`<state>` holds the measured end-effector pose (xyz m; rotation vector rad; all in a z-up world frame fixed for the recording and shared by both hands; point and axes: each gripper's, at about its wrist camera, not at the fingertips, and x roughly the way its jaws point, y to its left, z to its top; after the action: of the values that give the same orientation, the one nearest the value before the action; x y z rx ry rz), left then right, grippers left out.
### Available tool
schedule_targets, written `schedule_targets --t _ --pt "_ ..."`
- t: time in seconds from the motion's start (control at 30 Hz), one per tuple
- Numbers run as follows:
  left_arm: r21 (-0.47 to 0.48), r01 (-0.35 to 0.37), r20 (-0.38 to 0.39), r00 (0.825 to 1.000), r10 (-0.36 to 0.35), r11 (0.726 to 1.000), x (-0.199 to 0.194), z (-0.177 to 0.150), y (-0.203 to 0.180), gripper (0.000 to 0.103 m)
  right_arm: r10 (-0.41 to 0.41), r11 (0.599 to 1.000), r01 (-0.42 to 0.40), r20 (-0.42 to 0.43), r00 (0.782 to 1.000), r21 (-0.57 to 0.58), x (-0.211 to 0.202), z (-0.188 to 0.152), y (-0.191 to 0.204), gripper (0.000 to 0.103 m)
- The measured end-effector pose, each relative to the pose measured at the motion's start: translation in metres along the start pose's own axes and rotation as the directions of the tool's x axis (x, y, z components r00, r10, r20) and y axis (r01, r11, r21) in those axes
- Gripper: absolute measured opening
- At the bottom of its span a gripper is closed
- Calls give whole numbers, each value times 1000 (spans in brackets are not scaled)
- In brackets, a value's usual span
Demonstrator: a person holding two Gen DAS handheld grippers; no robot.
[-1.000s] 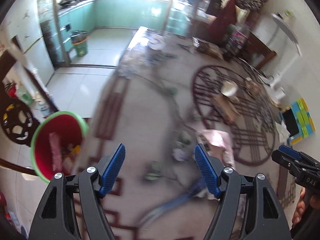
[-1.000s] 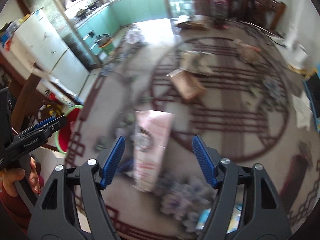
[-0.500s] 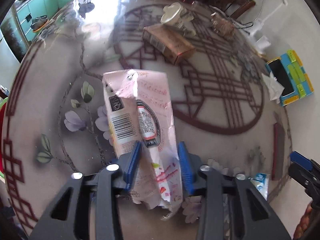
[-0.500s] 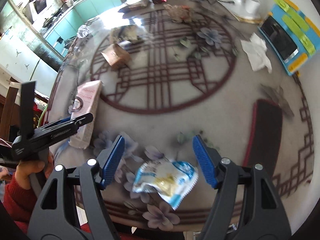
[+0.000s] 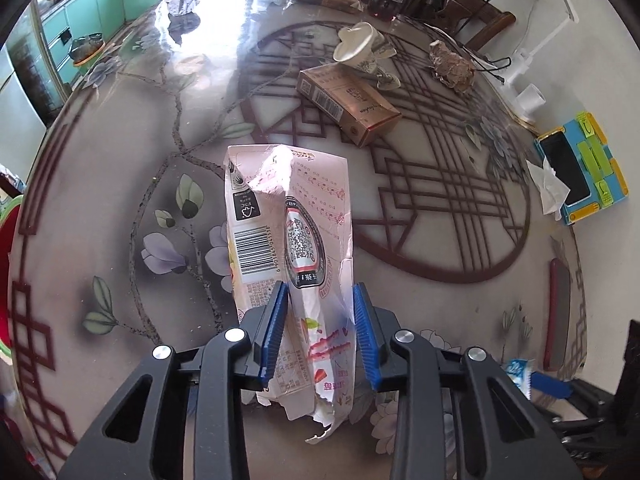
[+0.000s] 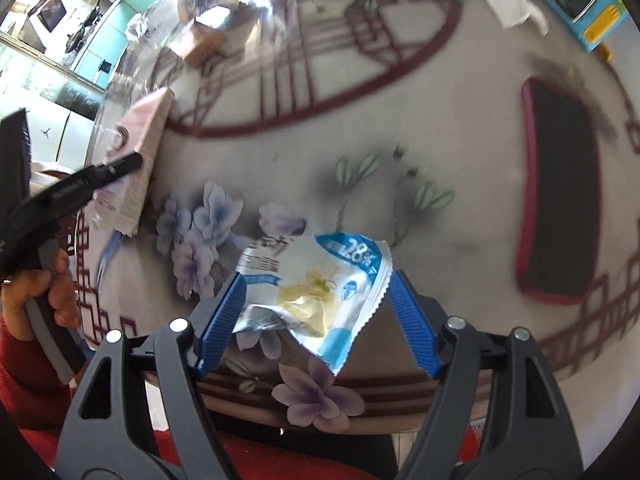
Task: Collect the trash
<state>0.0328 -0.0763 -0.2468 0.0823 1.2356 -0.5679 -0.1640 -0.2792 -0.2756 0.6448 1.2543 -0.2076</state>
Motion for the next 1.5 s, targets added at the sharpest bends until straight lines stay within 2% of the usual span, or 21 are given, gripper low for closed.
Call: schedule_targets --t 0.1,0.17,0.23,0.27,0.33,0.4,0.47,0.77,1.0,1.2,1.5 --pt "-19 3 13 1000 -3 1000 -9 0 9 31 -27 999 26 -40 999 -45 18 -4 9 64" --pt "-31 1 30 1000 0 1000 -17 0 15 31 -78 991 76 -12 997 -112 20 -5 22 57" --pt "-45 -3 52 999 6 999 -27 1 22 31 -128 977 128 13 992 -168 22 -4 32 32" --pt "-52 -4 60 998 7 999 -31 2 24 31 -146 969 149 29 989 -197 23 -3 38 28" --pt "-62 -9 78 997 14 998 -40 2 31 31 -156 961 163 45 987 -226 25 2 46 11" --pt "-68 -22 98 995 28 997 -50 3 38 31 -118 969 123 33 992 -214 27 11 50 7" --pt "-77 -30 118 992 39 997 -61 4 47 31 -75 977 79 30 997 -196 25 20 56 6" --pt "-135 -55 197 977 81 989 -106 6 86 31 -1 954 34 110 994 -298 6 49 126 5" --pt "-123 -55 236 968 83 991 -126 10 97 32 46 939 7 146 988 -345 -4 60 161 5" --pt "-105 -52 224 972 74 993 -127 13 105 32 54 941 3 159 986 -339 -2 62 177 5" --pt "-85 -43 196 979 59 995 -122 14 118 32 20 944 28 141 990 -328 16 74 186 6"
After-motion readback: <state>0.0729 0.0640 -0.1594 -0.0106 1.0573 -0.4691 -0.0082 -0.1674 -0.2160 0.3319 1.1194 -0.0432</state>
